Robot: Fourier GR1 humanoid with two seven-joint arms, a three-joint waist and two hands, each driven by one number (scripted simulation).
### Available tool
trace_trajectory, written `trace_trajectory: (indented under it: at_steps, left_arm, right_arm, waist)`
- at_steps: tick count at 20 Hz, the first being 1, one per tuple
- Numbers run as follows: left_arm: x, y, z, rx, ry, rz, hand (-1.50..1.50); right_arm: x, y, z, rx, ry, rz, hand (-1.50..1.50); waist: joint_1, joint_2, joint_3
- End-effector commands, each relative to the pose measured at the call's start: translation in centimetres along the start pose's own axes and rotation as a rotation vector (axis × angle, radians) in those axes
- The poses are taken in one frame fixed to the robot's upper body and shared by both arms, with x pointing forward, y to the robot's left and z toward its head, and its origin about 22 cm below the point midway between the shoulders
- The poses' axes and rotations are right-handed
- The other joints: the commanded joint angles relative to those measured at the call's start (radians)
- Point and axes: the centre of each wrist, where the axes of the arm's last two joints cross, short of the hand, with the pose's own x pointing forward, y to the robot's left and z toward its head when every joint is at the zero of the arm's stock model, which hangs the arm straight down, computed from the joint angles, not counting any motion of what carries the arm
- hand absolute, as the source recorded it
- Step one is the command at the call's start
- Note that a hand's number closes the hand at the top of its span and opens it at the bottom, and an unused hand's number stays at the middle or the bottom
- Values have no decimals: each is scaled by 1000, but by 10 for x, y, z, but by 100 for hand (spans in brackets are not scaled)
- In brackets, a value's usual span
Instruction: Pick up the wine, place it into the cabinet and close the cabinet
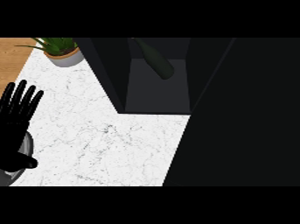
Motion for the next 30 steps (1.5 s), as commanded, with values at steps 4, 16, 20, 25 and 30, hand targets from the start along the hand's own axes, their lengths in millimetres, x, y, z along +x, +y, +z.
trace_trajectory:
  at_steps: [4, 16, 20, 25, 30]
  left_arm:
    - [11, 14, -4, -27, -4, 3, -150]
    - [18, 15, -9, -46, 13, -1, -150]
    - [20, 23, -11, -36, 23, -2, -150]
    - [35, 32, -4, -3, 10, -13, -150]
    - [30, 49, 9, -6, 11, -2, -150]
  right_arm:
    - [39, 15, -8, 42, -128, -237, 150]
    - [24, 17, -77, 35, -133, -215, 150]
    - [32, 35, -131, 64, -124, -194, 150]
    - [68, 31, -195, 36, -95, -200, 150]
    - [68, 23, -252, -25, -78, -213, 150]
  waist:
    - [15, 5, -3]
    - [62, 4, -3]
    - [43, 1, -3]
    - [16, -1, 3]
    - [16, 4, 3]
